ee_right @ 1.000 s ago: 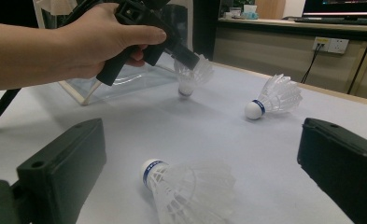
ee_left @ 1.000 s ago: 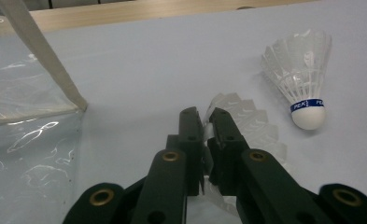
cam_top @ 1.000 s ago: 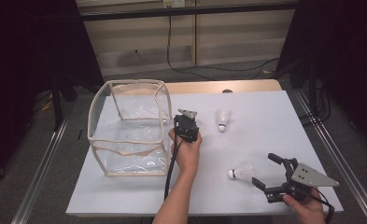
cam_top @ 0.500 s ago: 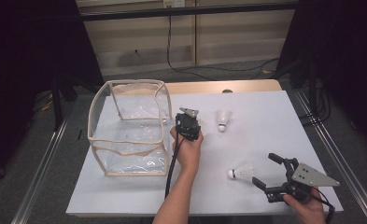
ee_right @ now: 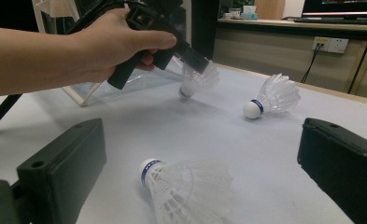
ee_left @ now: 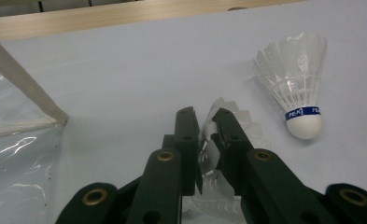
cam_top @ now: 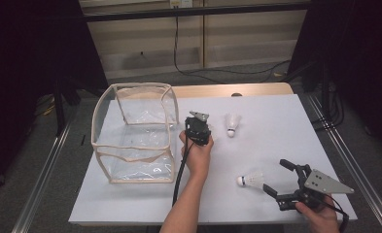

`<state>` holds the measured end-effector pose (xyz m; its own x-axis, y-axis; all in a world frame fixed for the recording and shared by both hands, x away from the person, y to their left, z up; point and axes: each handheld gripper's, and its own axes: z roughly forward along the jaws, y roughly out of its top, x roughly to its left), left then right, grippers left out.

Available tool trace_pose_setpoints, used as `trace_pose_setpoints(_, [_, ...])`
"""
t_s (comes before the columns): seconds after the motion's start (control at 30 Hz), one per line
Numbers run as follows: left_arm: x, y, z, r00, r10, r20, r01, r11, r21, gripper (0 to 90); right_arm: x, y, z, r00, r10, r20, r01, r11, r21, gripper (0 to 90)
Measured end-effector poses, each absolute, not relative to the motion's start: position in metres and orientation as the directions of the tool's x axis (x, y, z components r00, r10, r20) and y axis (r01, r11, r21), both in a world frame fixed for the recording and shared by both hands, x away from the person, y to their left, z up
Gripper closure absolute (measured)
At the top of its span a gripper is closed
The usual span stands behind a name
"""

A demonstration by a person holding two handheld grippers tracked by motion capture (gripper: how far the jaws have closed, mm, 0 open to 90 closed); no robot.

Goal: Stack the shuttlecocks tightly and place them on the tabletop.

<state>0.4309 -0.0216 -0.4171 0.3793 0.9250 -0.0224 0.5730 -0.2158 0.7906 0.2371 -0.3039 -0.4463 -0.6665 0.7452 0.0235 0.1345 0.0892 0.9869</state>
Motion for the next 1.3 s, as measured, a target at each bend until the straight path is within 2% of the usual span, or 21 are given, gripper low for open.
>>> trace_pose_setpoints(1.3, [0.436,-0.034,-0.424,0.407,0.912,-0.042,0.573,-0.219,0.79,76.9,0.237,-0.303,-0.446,-0.669,0.743,0.019,0.133,0.095,0.987,0.6])
